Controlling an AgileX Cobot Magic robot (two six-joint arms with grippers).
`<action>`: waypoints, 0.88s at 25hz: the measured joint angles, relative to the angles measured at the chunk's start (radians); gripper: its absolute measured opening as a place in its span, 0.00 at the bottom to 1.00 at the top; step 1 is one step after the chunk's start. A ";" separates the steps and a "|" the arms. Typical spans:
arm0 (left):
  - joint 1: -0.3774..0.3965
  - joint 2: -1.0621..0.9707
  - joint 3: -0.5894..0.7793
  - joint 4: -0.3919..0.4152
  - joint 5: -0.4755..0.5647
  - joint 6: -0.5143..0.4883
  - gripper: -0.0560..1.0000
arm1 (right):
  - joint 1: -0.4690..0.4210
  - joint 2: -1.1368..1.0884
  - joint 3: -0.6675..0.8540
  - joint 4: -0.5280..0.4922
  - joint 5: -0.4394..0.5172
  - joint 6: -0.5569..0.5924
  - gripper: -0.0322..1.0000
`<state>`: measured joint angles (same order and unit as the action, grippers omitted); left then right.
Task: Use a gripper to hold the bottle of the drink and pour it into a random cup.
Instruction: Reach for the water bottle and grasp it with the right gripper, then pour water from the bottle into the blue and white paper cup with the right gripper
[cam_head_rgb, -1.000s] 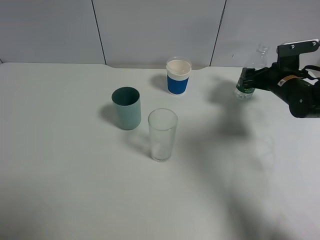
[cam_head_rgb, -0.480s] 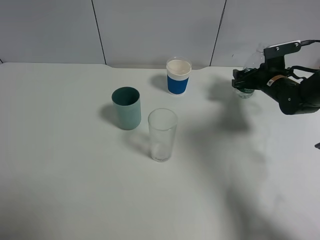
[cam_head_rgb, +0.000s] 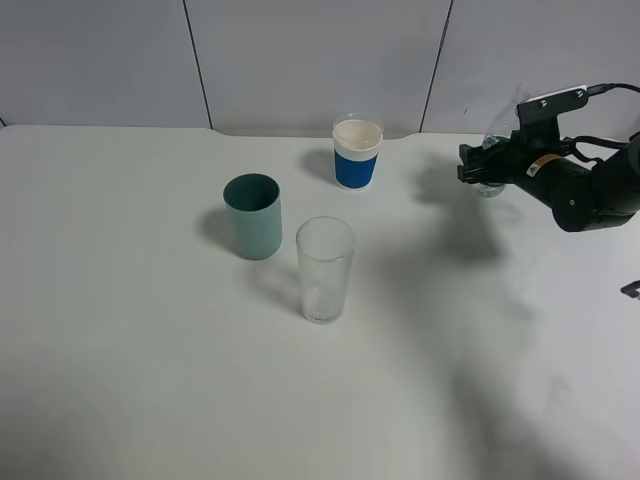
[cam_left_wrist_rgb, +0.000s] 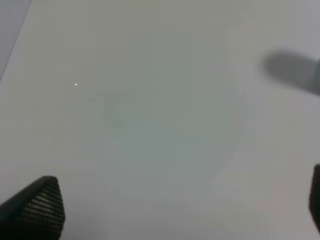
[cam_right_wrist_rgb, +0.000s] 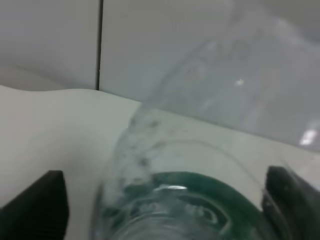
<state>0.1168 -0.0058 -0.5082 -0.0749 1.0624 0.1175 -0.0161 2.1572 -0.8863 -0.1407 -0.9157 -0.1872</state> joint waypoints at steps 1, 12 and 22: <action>0.000 0.000 0.000 0.000 0.000 0.000 0.99 | 0.000 0.000 0.000 0.000 -0.001 0.000 0.68; 0.000 0.000 0.000 0.000 0.000 0.000 0.99 | 0.000 -0.001 0.000 -0.003 0.001 0.029 0.57; 0.000 0.000 0.000 0.000 0.000 0.000 0.99 | 0.000 -0.100 0.001 -0.004 0.101 0.032 0.57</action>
<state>0.1168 -0.0058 -0.5082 -0.0749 1.0624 0.1175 -0.0161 2.0576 -0.8854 -0.1448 -0.8151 -0.1557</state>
